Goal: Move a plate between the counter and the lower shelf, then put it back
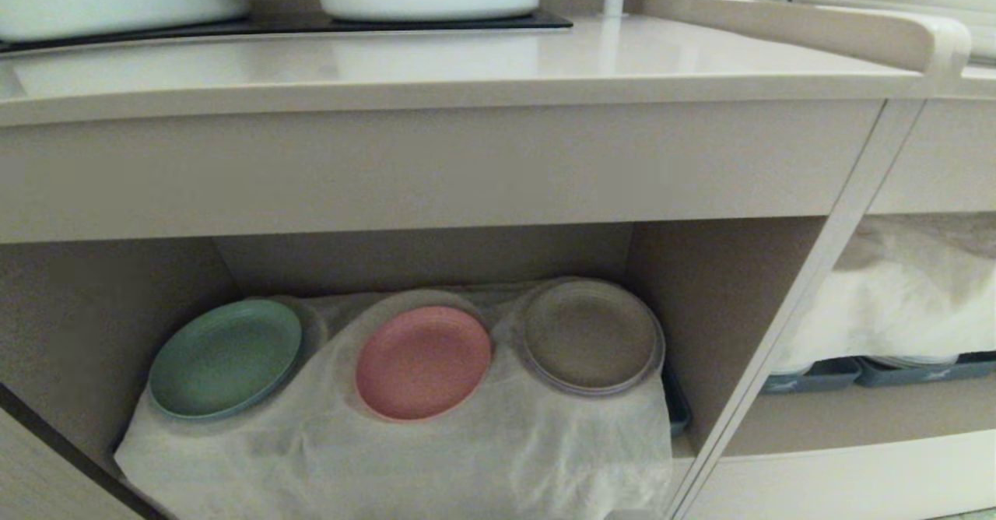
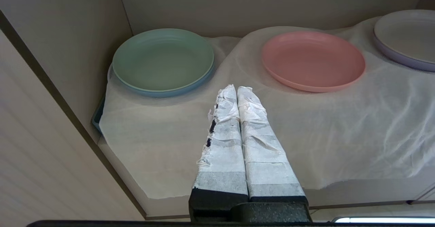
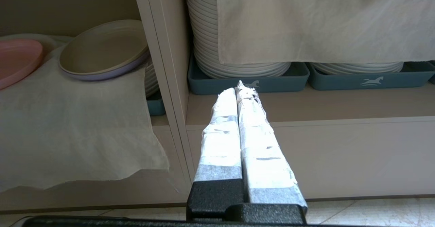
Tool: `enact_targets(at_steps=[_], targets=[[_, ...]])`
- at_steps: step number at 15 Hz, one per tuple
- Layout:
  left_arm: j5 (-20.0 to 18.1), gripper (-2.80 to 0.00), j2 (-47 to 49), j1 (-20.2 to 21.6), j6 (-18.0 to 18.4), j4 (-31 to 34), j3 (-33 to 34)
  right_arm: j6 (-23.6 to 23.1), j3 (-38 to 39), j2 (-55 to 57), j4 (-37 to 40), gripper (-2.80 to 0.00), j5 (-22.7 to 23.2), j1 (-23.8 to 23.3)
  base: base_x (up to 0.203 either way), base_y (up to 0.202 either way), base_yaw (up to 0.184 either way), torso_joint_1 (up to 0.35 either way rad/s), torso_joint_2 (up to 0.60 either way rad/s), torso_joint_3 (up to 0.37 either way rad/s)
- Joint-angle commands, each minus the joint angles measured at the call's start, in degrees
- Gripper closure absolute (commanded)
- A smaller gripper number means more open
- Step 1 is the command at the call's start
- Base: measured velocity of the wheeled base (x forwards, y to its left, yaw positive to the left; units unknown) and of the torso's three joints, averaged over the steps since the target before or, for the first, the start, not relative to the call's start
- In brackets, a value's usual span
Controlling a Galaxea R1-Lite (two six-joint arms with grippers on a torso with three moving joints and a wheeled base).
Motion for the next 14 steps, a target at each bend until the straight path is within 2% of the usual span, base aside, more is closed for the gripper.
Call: enact_targets(at_steps=[1, 14], targets=[[0.0, 0.00, 0.0, 0.0, 0.0, -0.1, 0.0, 0.0, 0.0, 0.1, 0.0, 0.00, 0.0, 0.0, 0.000, 0.000, 0.000, 0.000, 0.00, 0.000], [0.0, 0.00, 0.0, 0.0, 0.0, -0.1, 0.0, 0.2, 0.0, 0.1, 0.0, 0.00, -1.0, 0.0, 0.000, 0.000, 0.000, 0.000, 0.00, 0.000]])
